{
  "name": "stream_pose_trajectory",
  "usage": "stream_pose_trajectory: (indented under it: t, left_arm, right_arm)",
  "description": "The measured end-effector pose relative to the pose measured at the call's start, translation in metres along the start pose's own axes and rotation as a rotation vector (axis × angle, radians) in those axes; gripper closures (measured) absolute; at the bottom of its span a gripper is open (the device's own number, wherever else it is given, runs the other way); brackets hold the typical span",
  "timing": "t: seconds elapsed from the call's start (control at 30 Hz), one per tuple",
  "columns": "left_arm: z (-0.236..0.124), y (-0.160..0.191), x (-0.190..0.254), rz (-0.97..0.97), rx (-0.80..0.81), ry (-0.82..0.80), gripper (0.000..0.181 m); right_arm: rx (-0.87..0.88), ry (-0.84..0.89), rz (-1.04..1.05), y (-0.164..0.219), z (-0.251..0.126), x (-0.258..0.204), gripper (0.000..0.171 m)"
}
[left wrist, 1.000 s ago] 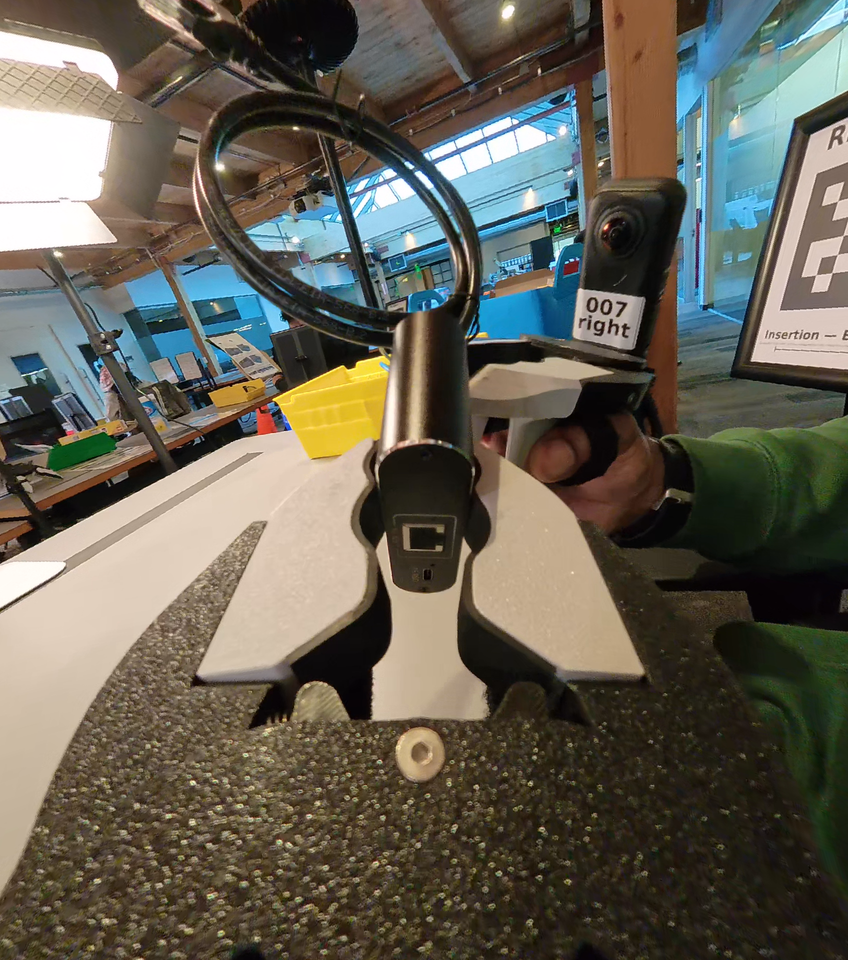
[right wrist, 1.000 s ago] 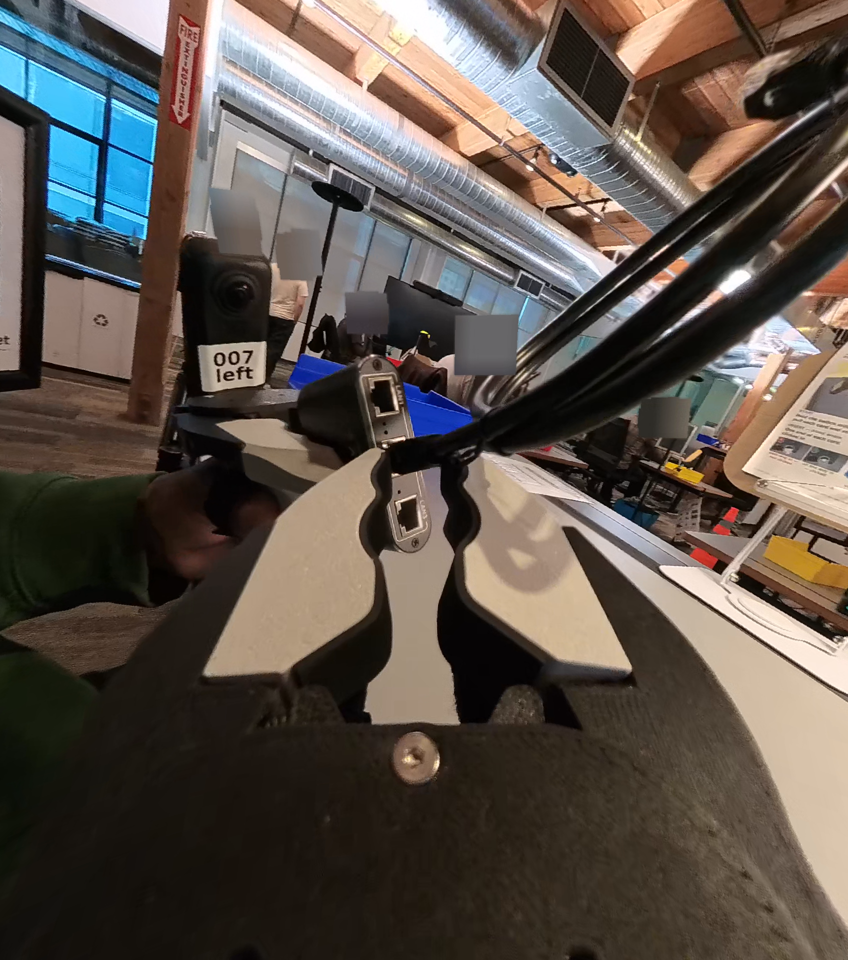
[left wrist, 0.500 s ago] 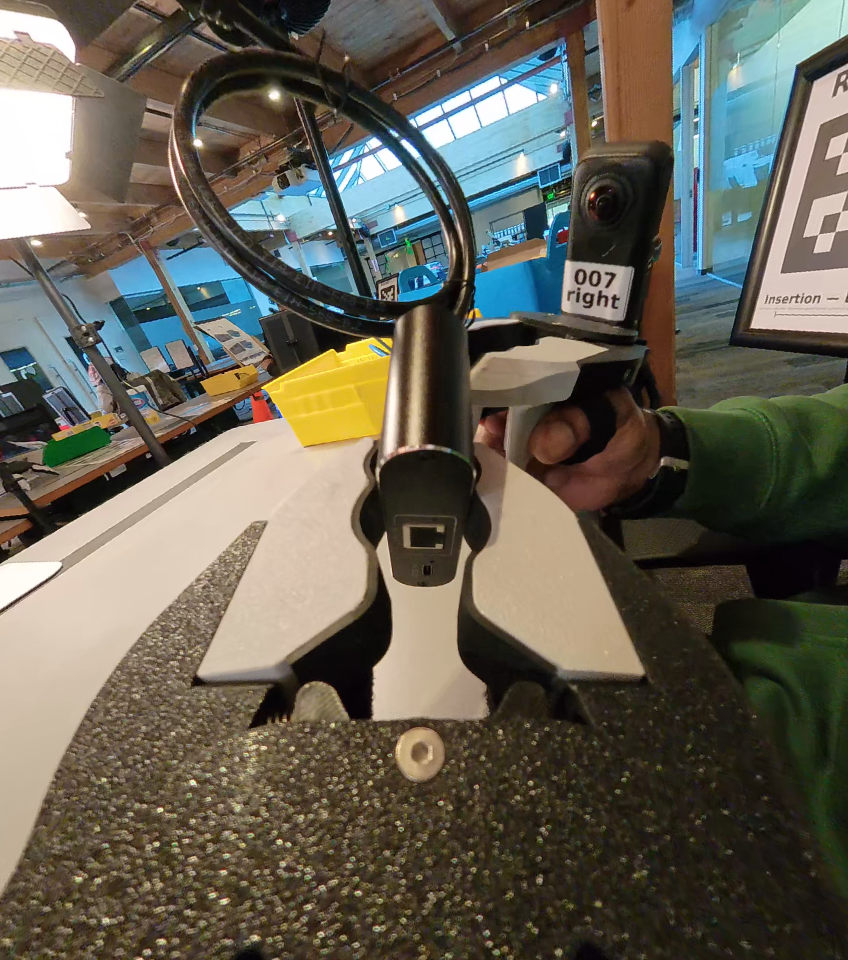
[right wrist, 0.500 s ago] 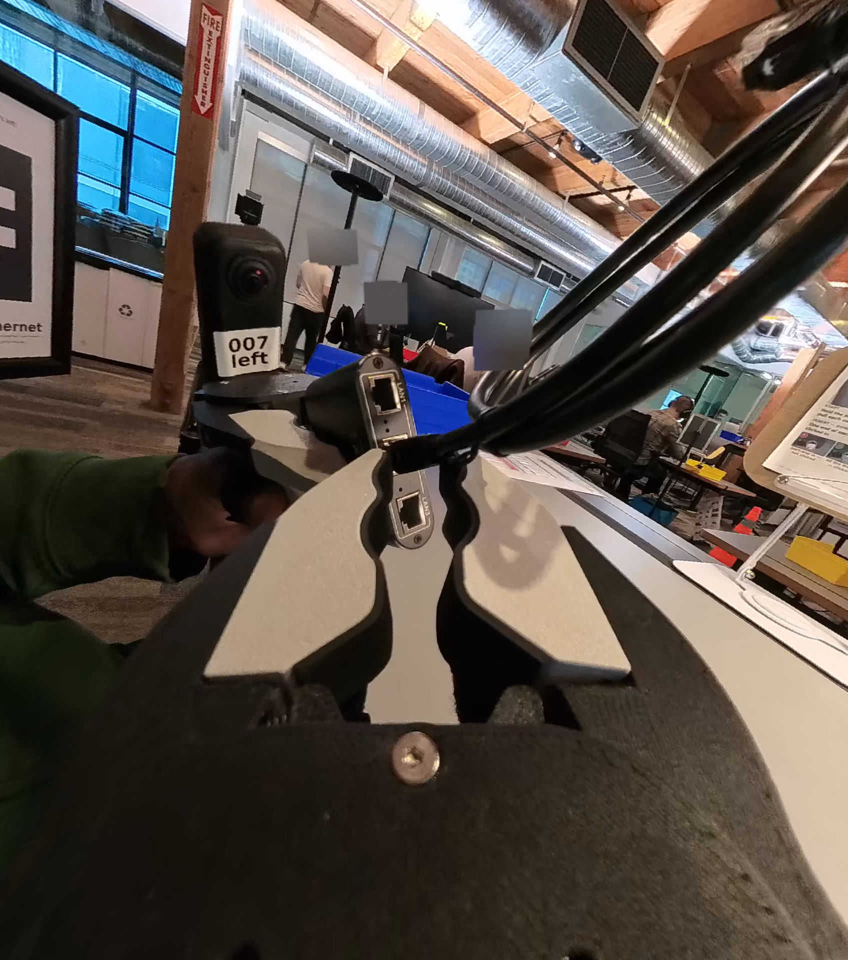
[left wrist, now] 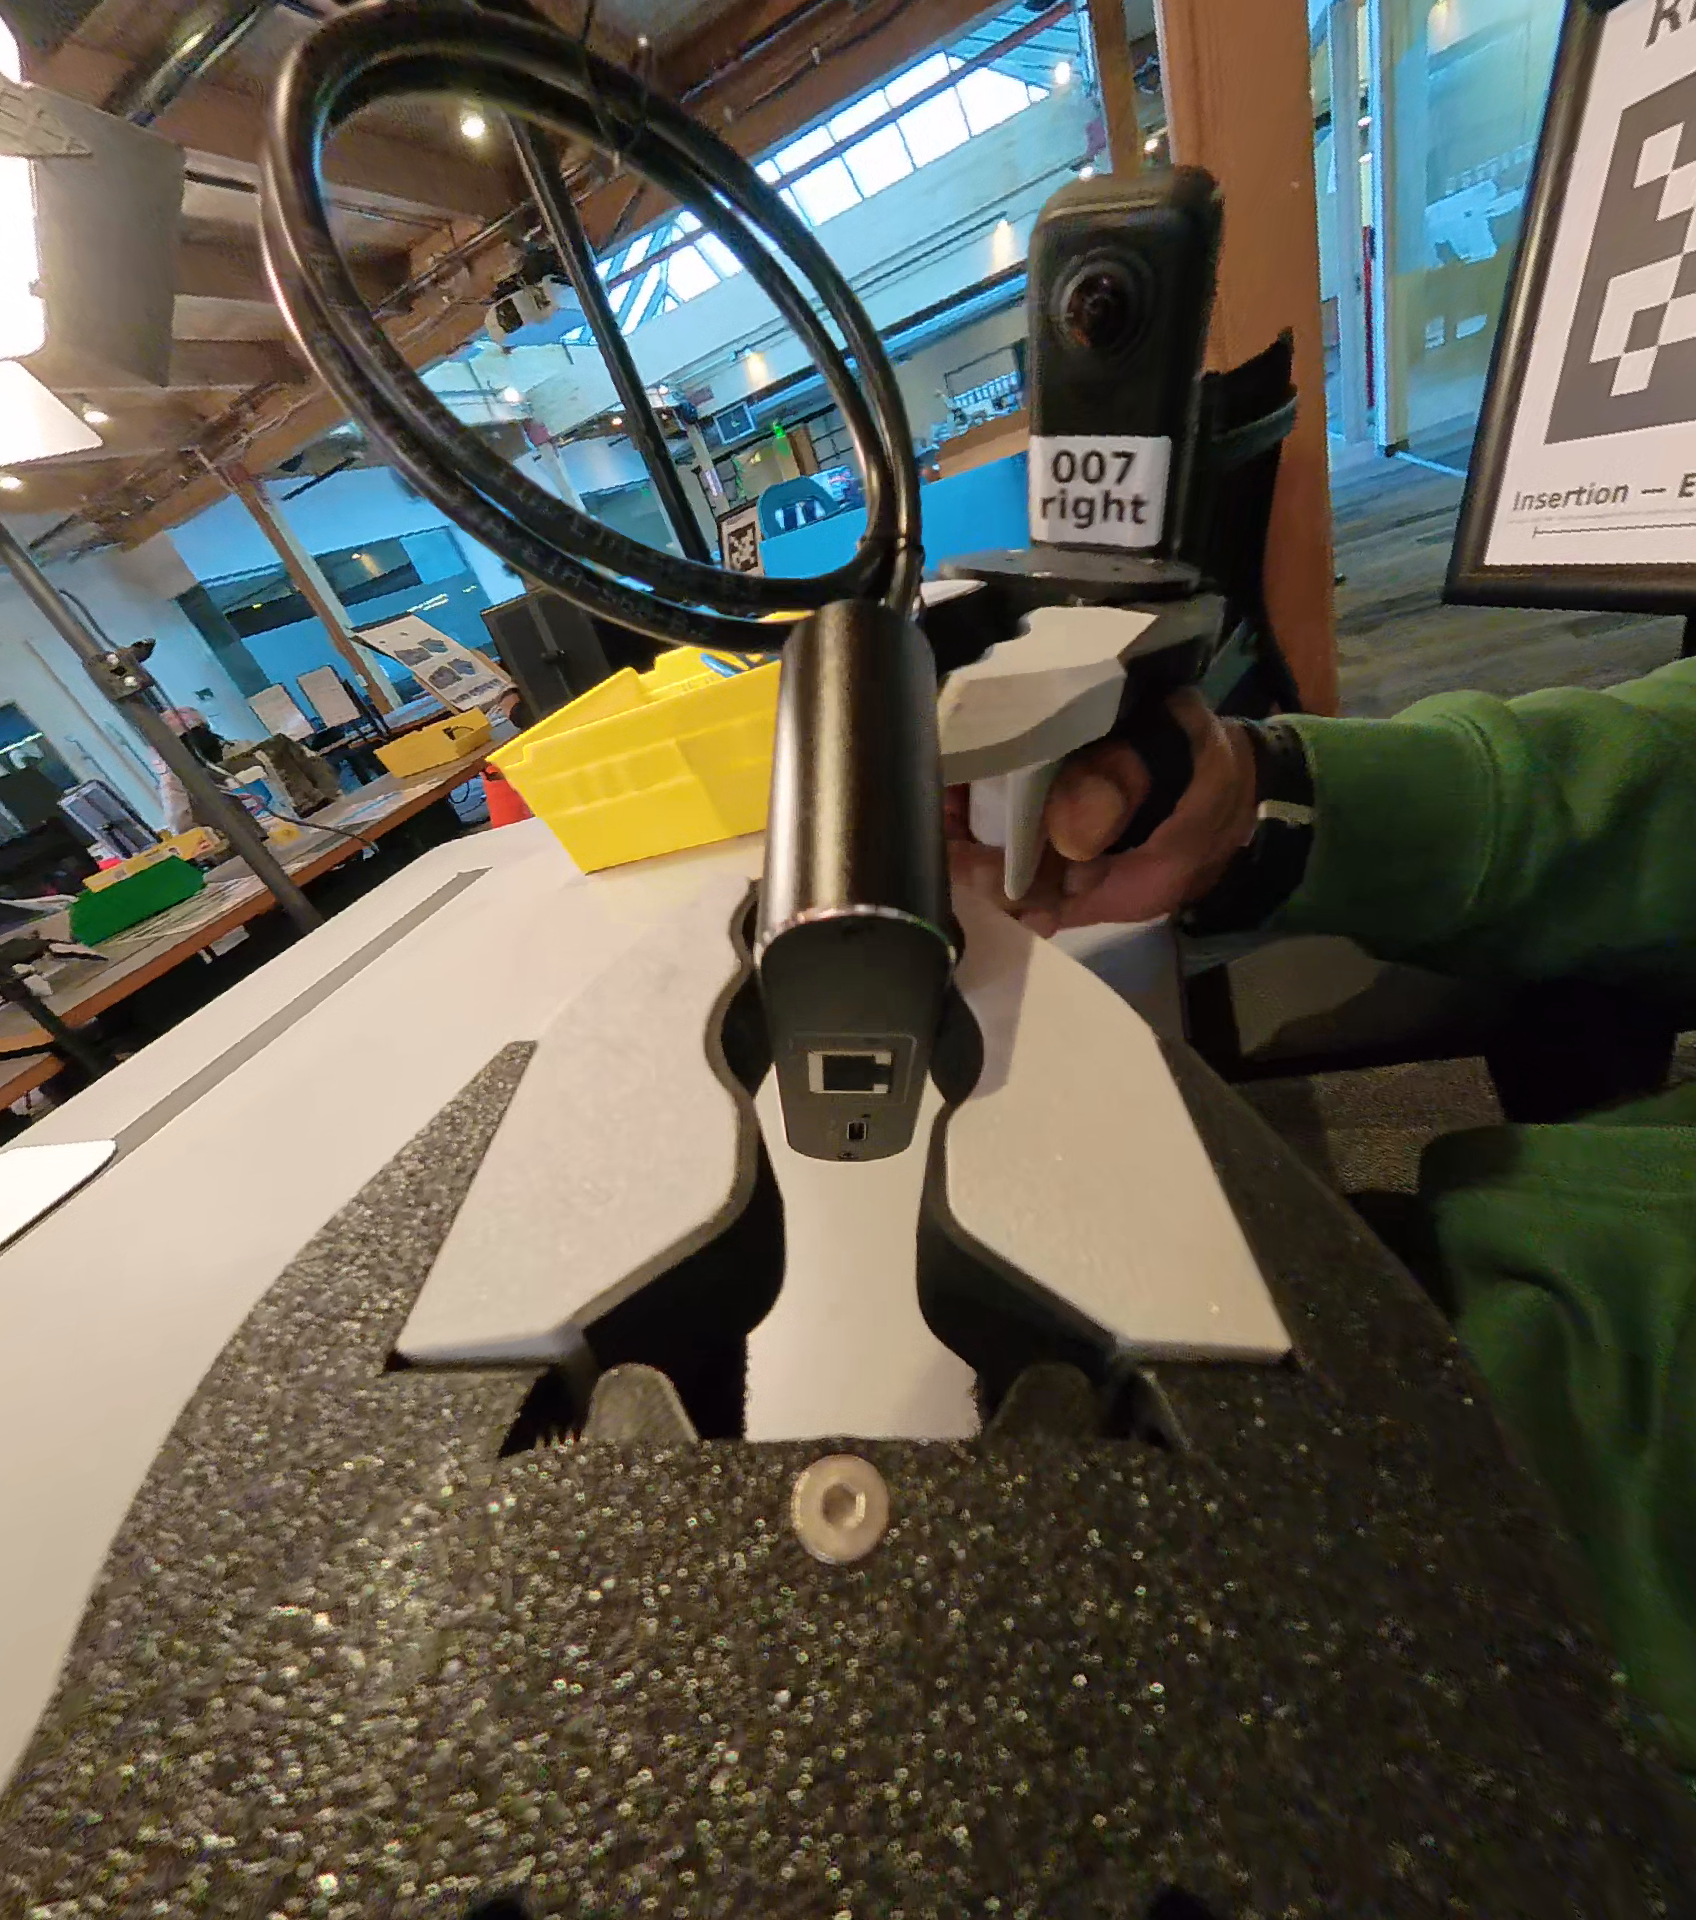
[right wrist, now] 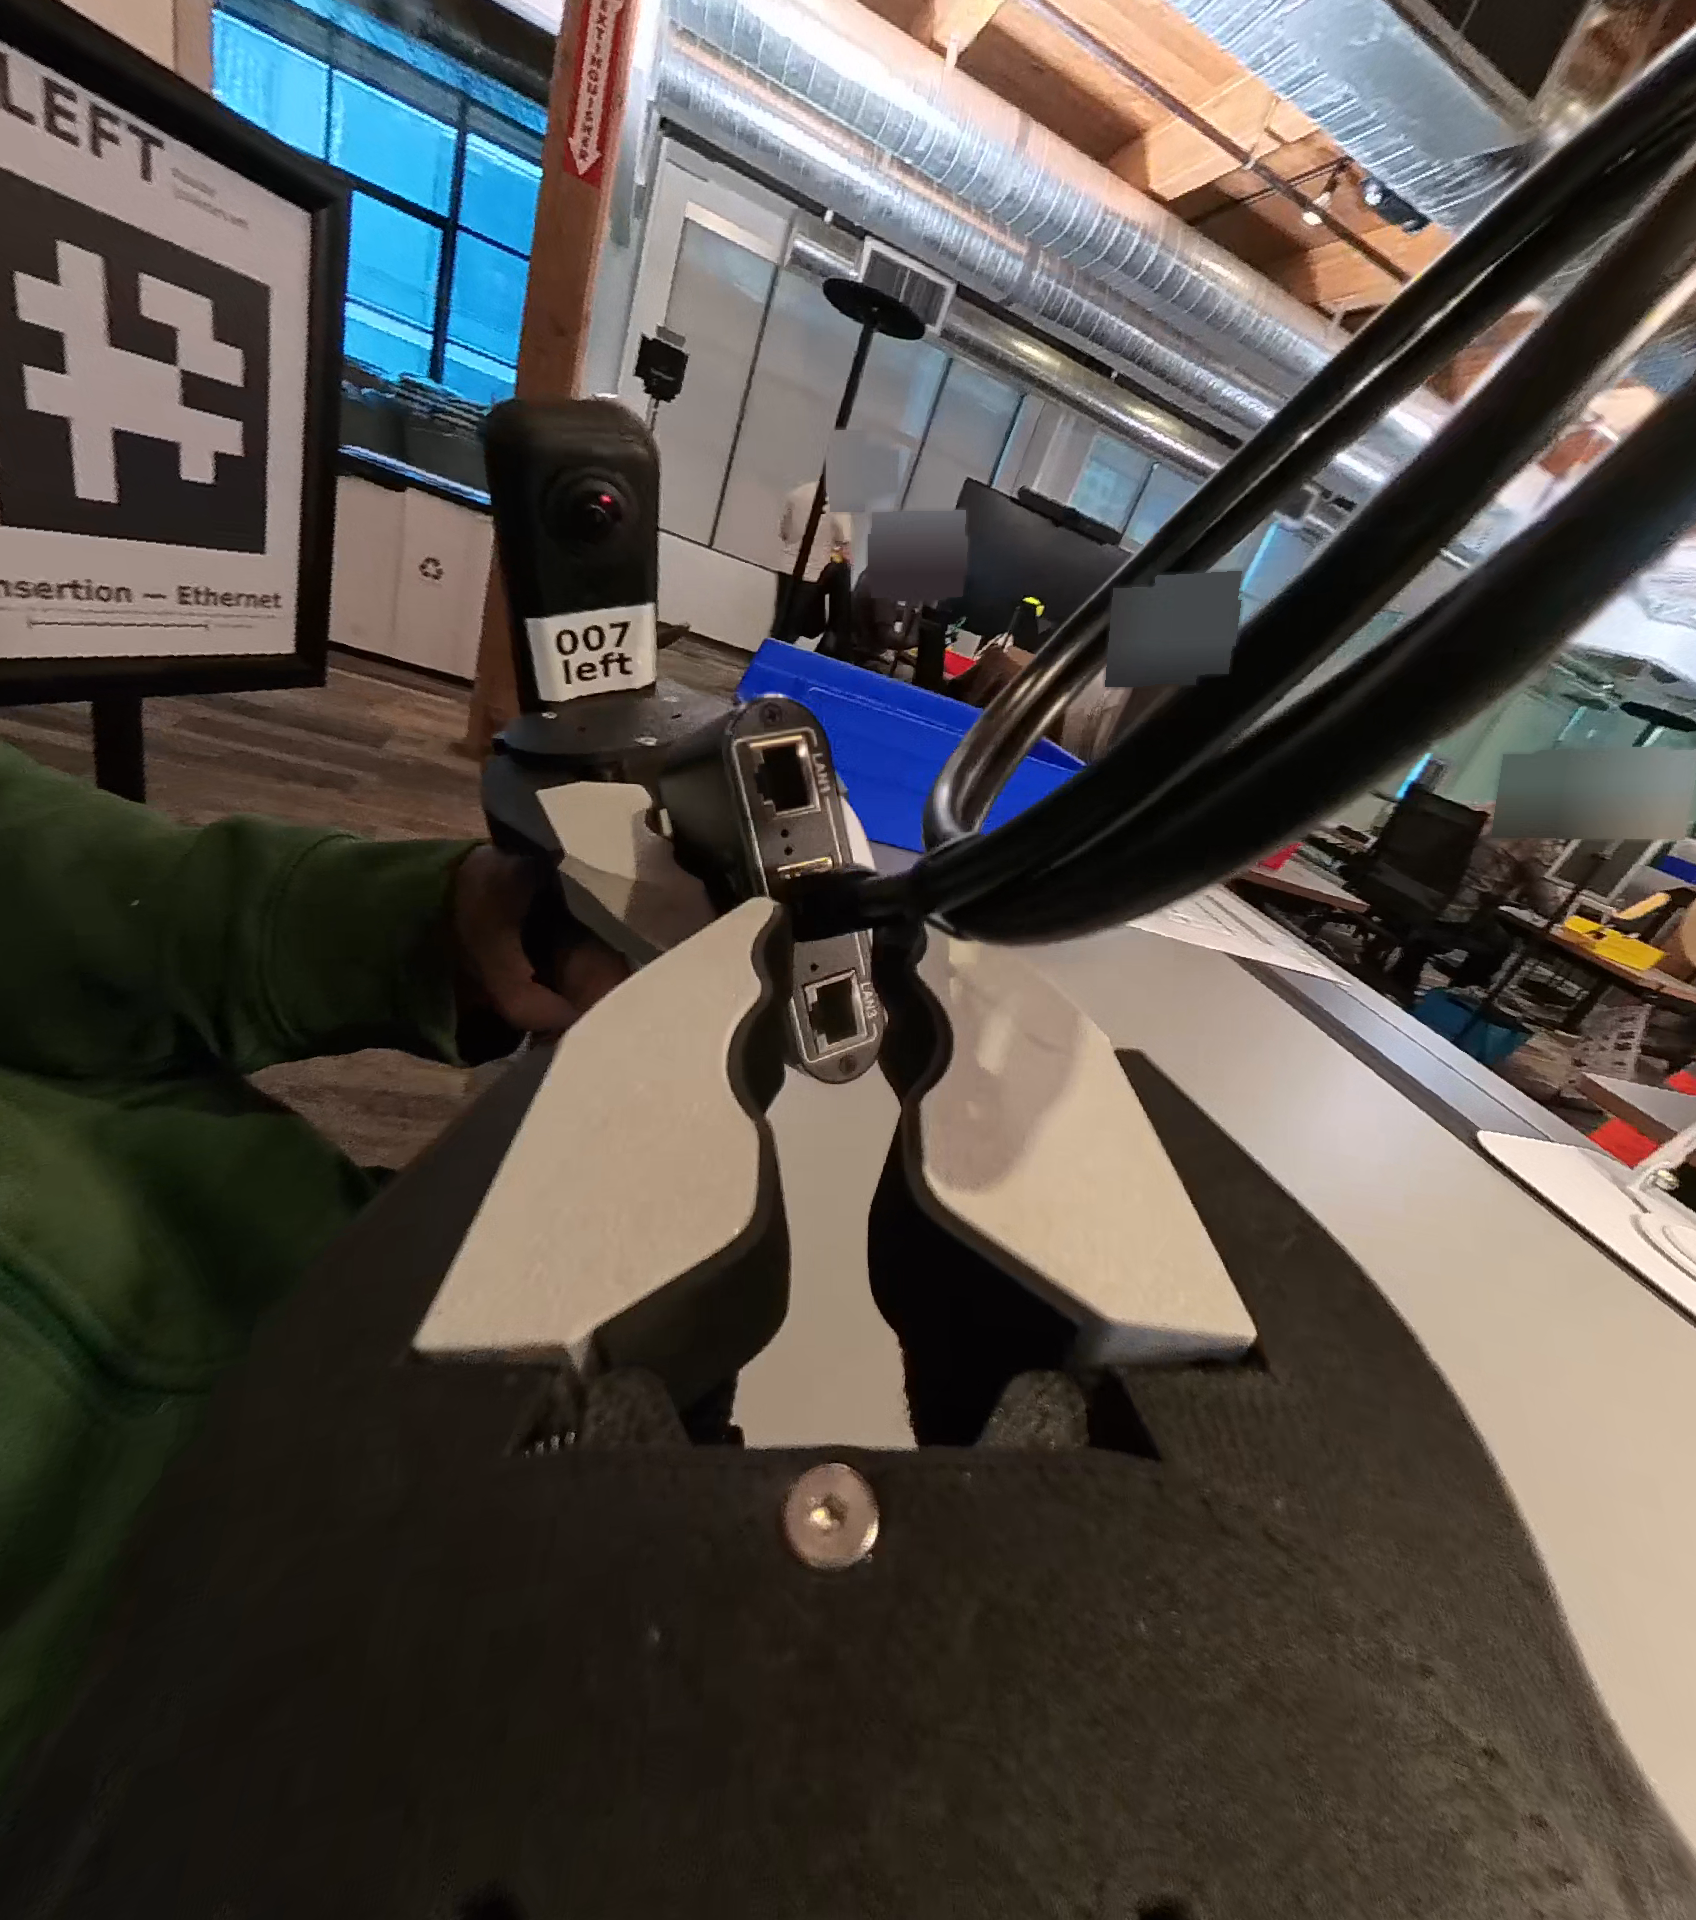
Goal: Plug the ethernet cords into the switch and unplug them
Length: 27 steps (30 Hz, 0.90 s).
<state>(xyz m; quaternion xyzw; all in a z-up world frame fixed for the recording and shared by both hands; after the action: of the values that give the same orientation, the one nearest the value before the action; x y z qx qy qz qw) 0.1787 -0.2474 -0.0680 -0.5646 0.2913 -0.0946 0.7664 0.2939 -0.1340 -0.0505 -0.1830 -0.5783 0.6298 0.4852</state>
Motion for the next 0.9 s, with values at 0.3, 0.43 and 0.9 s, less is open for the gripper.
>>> stream_pose_trajectory:
  t: [0.3, 0.43, 0.9]
  left_arm:
    - [-0.001, 0.001, 0.001, 0.014, -0.011, 0.006, 0.153]
    - [-0.001, 0.001, 0.006, 0.029, -0.013, 0.068, 0.153]
    - [-0.015, -0.004, -0.009, 0.018, 0.056, -0.081, 0.153]
  right_arm:
    - [0.007, -0.018, 0.041, 0.003, -0.001, 0.001, 0.156]
    - [0.009, -0.119, 0.055, 0.001, -0.006, -0.002, 0.158]
    - [-0.146, 0.0, -0.066, 0.007, -0.015, 0.003, 0.159]
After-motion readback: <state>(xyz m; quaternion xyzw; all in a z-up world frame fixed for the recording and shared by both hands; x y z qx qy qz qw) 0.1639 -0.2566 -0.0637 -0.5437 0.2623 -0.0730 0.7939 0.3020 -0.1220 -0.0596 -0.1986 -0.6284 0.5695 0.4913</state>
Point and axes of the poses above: each gripper's, where its closed fingertips meet, z out along the fingers, y out of its underside, x = y × z across the jaws, the point moved 8 cm from there along -z, back along the fingers, and after that the axes turned 9 degrees about x, right-handed, at the moved point
